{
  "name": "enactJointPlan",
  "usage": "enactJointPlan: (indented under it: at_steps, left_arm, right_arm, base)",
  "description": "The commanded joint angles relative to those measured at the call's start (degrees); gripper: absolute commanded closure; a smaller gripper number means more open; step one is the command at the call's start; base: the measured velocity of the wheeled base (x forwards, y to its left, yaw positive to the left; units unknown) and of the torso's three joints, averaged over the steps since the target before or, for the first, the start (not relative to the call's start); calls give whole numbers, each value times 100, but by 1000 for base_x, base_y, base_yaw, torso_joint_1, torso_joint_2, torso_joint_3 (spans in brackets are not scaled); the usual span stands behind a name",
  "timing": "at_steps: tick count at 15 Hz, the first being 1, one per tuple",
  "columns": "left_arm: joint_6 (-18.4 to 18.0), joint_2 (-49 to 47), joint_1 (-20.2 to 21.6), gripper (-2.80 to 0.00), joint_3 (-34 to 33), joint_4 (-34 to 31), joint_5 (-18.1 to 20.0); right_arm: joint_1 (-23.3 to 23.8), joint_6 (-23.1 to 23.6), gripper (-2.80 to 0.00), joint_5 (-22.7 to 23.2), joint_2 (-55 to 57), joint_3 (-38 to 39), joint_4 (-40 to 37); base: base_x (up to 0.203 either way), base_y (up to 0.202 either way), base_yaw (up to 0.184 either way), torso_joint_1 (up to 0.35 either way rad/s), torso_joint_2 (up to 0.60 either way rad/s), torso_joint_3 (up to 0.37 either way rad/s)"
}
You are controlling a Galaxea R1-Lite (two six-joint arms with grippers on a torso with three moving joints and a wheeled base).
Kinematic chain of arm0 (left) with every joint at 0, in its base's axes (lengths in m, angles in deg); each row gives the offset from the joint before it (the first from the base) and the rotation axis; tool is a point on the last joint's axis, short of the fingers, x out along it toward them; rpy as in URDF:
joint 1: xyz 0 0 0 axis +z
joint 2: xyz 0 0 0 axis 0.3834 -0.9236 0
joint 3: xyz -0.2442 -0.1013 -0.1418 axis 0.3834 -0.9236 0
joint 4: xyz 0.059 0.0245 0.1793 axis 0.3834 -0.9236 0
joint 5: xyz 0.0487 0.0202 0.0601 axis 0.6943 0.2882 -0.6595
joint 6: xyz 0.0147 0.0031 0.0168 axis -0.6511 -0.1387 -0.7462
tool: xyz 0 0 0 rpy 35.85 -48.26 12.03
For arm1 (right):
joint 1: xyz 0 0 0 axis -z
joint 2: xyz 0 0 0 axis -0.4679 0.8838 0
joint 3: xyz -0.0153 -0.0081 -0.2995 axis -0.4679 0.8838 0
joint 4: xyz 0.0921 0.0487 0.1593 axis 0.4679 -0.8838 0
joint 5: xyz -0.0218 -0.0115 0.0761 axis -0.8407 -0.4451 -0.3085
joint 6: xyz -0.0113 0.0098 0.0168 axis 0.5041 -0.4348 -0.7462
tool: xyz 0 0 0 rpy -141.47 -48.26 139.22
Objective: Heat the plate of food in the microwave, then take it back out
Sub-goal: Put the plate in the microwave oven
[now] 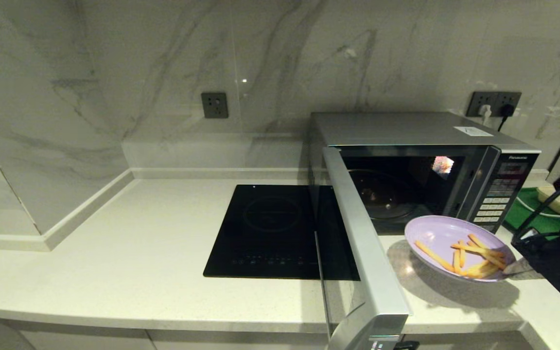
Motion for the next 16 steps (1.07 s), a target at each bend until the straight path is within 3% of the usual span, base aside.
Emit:
enactJointPlan:
  at_steps: [1,5,10,16]
  left_arm:
    - [3,0,2,0,-1,2,-2]
    - [3,0,2,0,-1,2,-2]
    - [3,0,2,0,-1,2,-2]
    - [3,0,2,0,-1,2,-2]
  right_arm:
    - [-584,-262,0,-6,96,-326,-5]
    - [-980,-735,0,-64,655,-676,504]
    - [-1063,-1166,0,-106,1415,-1191,1319]
    - [-1362,-1381,0,-106,2319,-2149,1487]
  base:
    - [0,0,0,0,0,0]
    - [0,0,0,0,0,0]
    - [0,0,0,0,0,0]
    - [0,0,0,0,0,0]
